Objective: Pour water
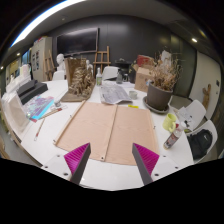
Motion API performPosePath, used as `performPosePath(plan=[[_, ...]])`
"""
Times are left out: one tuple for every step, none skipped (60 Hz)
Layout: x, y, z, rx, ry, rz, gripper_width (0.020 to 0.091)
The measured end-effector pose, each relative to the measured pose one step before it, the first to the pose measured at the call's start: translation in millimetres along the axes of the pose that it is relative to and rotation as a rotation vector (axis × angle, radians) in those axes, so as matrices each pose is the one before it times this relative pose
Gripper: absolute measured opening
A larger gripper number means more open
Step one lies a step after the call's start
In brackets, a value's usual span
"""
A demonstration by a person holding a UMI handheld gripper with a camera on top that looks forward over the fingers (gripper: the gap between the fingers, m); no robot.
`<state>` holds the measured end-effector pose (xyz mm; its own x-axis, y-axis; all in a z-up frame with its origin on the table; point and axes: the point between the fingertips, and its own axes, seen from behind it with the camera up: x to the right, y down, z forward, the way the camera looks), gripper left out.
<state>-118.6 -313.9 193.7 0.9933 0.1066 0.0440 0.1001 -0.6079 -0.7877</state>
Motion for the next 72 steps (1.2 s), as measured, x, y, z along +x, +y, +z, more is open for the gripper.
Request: performPosePath(plan=[[1.80, -1.61, 1.99, 0.00002, 0.00982, 0.0012, 0.0857], [3.89, 0.36, 0.58, 0.00001, 0.01001, 0.0028, 0.0859], [4.65, 0.69, 0.87, -0.00039, 0.01034, 0.0028, 0.0859], [5.30, 0.74, 1.06, -0.00010, 0.00944, 0.0033, 0.0858], [6.78, 0.45, 1.49, 0.00020, 0.00820, 0.0028, 0.0858], [6.27, 0.71, 1.38, 0.00019, 0.00716, 0.0024, 0.0859], [6.56, 0.88, 1.50, 0.00022, 0.00689, 0.0025, 0.0860], [6.53, 1.15, 1.66, -0.00007, 0.00693, 0.0027, 0.0859], [3.40, 1.33, -1.92, -0.00049, 0.01023, 0.0042, 0.0859], [10.48, 1.89, 1.74, 0.00045, 0.00425, 0.0023, 0.0858], [8.31, 0.95, 1.63, 0.00056, 0.00642, 0.0020, 0.0859], [7.71, 1.05, 1.52, 0.00098, 0.00745, 0.0018, 0.0859], [7.75, 1.60, 1.71, 0.00106, 0.00762, 0.0018, 0.0859], [7.45, 1.49, 1.98, 0.00125, 0.00859, 0.0015, 0.0858], [7.71, 1.56, 1.71, 0.00147, 0.00807, 0.0015, 0.0859], [7.46, 1.41, 2.29, 0.00221, 0.00793, 0.0012, 0.0858], [7.70, 1.85, 1.88, 0.00175, 0.00870, 0.0015, 0.0858], [8.03, 1.93, 2.12, 0.00190, 0.00868, 0.0021, 0.0857], [7.98, 2.03, 2.32, 0.00264, 0.00927, 0.0022, 0.0858], [8.30, 1.92, 2.47, 0.00242, 0.00928, 0.0022, 0.0858], [8.05, 2.03, 2.55, 0.00228, 0.00898, 0.0022, 0.0858], [7.82, 2.46, 2.73, 0.00165, 0.00881, 0.0022, 0.0858], [7.57, 2.37, 2.65, 0.00136, 0.00827, 0.0029, 0.0858], [7.18, 2.01, 3.14, 0.00219, 0.00650, 0.0036, 0.0857], [7.02, 2.04, 3.43, 0.00312, 0.00588, 0.0036, 0.0857], [7.22, 1.82, 3.96, 0.00378, 0.00574, 0.0039, 0.0857], [7.43, 1.87, 4.06, 0.00285, 0.00683, 0.0044, 0.0857], [7.96, 2.04, 4.37, 0.00250, 0.00849, 0.0043, 0.0857], [8.10, 1.86, 4.32, 0.00232, 0.00920, 0.0047, 0.0858], [7.86, 1.53, 4.44, 0.00268, 0.00896, 0.0046, 0.0858], [7.34, 1.47, 4.67, 0.00361, 0.00812, 0.0047, 0.0857], [6.77, 0.99, 4.69, 0.00484, 0.00711, 0.0042, 0.0859], [6.86, 0.72, 5.04, 0.00555, 0.00616, 0.0031, 0.0859], [6.17, 0.81, 5.52, 0.00490, 0.00659, 0.0025, 0.0857], [6.65, 0.74, 5.30, 0.00334, 0.00725, 0.0026, 0.0857], [5.74, 1.86, 4.95, 0.00316, 0.00699, 0.0035, 0.0860], [5.53, 0.04, 6.57, 0.00409, 0.00549, 0.0027, 0.0862], [3.94, 1.14, 5.91, 0.00579, 0.00387, 0.0040, 0.0860], [3.82, 0.29, 6.23, 0.00526, 0.00176, 0.0040, 0.0861], [2.99, 0.17, 6.01, 0.00515, 0.00034, 0.0045, 0.0862], [3.11, -1.33, 6.23, 0.00460, -0.00200, 0.0036, 0.0863], [1.52, 0.66, 6.04, 0.00652, -0.00289, 0.0034, 0.0862], [2.89, -1.72, 6.30, 0.00551, -0.00365, 0.0011, 0.0863], [1.80, 0.10, 6.15, 0.00672, -0.00327, 0.0012, 0.0861], [2.48, -2.01, 6.63, 0.00562, -0.00319, -0.0002, 0.0859], [0.80, 0.02, 5.94, 0.00751, -0.00343, 0.0002, 0.0860], [0.48, -1.19, 6.22, 0.00666, -0.00525, -0.0015, 0.0857], [1.47, -1.33, 6.72, 0.00419, -0.00493, -0.0030, 0.0854], [1.05, 0.15, 6.68, 0.00212, -0.00315, -0.0025, 0.0847], [1.52, 1.75, 6.09, 0.00065, 0.00011, -0.0011, 0.0842], [1.39, 0.68, 6.30, -0.00099, 0.00009, 0.0005, 0.0838], [1.20, 0.73, 6.00, -0.00145, -0.00170, 0.0030, 0.0837], [0.67, 0.56, 6.04, -0.00094, -0.00287, 0.0047, 0.0834], [0.30, 0.13, 6.15, 0.00017, -0.00377, 0.0059, 0.0826], [0.21, 0.15, 5.72, 0.00042, -0.00349, 0.0068, 0.0818], [0.29, 0.38, 5.37, 0.00099, -0.00250, 0.0075, 0.0809], [0.66, 0.44, 5.15, -0.00005, -0.00249, 0.0063, 0.0798], [1.61, -0.39, 3.85, -0.00249, -0.00413, 0.0050, 0.0785], [0.81, 0.39, 4.29, -0.00259, -0.00324, 0.0057, 0.0763], [1.52, -0.19, 4.21, -0.00022, -0.00058, 0.0063, 0.0737], [1.14, -1.12, 3.38, 0.00322, -0.00086, 0.0053, 0.0707], [0.35, -1.39, 3.30, 0.00526, -0.00344, 0.0032, 0.0680], [0.41, -0.87, 2.99, 0.00491, -0.00432, 0.0005, 0.0648], [0.36, -0.12, 2.17, 0.00330, -0.00439, -0.0020, 0.0616], [0.35, -0.33, 2.17, 0.00230, -0.00395, -0.0031, 0.0580], [2.52, -0.90, 7.07, 0.00217, -0.00499, -0.0024, 0.0542], [-2.44, -0.14, -1.09, 0.00642, -0.00387, -0.0045, 0.0503], [-3.18, -1.92, -0.24, 0.00612, -0.00931, -0.0012, 0.0467], [0.04, -1.74, 0.17, 0.00876, -0.00424, -0.0031, 0.0445], [-0.39, -0.60, 0.70, 0.00580, -0.00379, -0.0027, 0.0444], [-0.28, 0.84, 0.44, -0.00067, -0.00398, -0.0030, 0.0430], [-0.57, -0.32, 0.42, 0.00233, -0.00489, -0.0028, 0.0424]])
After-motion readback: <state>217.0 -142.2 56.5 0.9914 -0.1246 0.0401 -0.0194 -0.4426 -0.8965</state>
